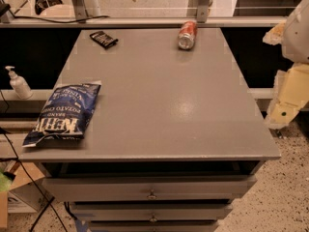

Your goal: Move coke can near blue chip bag

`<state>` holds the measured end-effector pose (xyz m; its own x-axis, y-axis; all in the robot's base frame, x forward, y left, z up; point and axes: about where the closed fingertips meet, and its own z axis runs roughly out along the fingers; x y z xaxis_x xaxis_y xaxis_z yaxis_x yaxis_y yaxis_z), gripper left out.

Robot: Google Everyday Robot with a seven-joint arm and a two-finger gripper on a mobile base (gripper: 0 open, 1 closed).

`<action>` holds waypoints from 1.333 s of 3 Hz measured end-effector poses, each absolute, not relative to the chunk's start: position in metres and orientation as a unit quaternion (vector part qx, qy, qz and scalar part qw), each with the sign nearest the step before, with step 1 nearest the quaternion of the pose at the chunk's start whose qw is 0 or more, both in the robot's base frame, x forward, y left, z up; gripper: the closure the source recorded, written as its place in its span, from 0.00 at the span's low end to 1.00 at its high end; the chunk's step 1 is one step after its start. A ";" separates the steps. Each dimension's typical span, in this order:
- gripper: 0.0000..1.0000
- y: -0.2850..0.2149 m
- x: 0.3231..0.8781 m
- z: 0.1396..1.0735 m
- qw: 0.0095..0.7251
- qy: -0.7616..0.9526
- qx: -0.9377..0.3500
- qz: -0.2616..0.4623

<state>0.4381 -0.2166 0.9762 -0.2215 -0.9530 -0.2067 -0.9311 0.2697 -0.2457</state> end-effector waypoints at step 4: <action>0.00 -0.201 0.517 0.975 0.347 0.736 -0.571 0.105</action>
Offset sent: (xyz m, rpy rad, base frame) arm 0.0395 0.0123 0.0021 0.3603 -0.0812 0.0070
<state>0.5170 -0.2009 0.9748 -0.1066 -0.7682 -0.6312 -0.9140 0.3256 -0.2419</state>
